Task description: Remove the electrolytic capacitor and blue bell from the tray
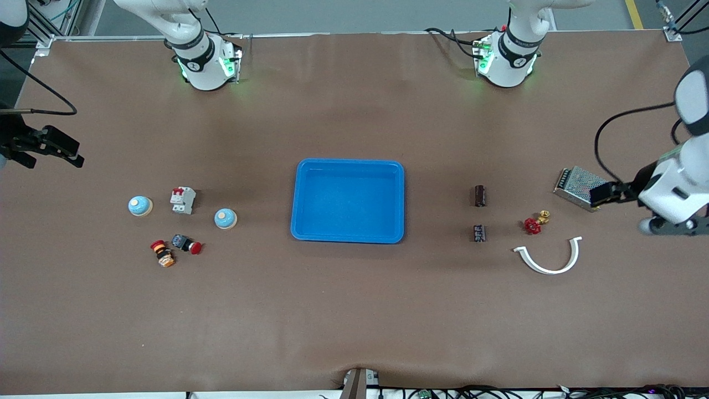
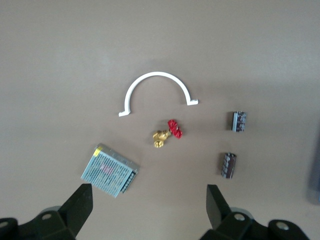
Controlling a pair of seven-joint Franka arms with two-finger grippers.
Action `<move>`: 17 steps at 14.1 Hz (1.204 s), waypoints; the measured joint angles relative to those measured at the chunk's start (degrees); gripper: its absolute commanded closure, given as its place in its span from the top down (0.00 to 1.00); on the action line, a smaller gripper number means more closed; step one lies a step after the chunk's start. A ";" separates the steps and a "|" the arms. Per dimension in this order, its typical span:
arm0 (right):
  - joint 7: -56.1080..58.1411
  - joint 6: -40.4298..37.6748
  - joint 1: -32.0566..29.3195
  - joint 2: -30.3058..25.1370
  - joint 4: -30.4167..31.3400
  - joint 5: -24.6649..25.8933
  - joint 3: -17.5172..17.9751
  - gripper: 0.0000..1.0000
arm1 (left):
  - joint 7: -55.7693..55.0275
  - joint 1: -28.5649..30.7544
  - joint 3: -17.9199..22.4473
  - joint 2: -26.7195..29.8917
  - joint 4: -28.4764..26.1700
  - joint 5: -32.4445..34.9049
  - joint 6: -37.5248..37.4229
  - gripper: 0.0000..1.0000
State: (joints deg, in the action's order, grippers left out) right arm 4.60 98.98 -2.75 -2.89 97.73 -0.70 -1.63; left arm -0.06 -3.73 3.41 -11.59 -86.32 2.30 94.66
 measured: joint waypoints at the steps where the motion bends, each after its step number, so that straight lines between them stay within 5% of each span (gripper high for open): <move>1: 0.00 -0.02 0.00 0.00 -0.09 0.00 0.00 1.00 | 0.04 0.00 0.18 1.65 0.00 0.00 -1.48 1.00; 17: 0.04 -0.14 0.00 0.01 -2.91 0.00 -0.26 1.00 | 2.21 1.73 0.43 8.79 -0.85 -0.01 -6.63 1.00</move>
State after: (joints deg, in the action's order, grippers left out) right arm 4.64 98.84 -2.76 -2.89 94.82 -0.70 -1.89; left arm 2.16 -2.00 3.83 -2.80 -87.17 2.29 88.02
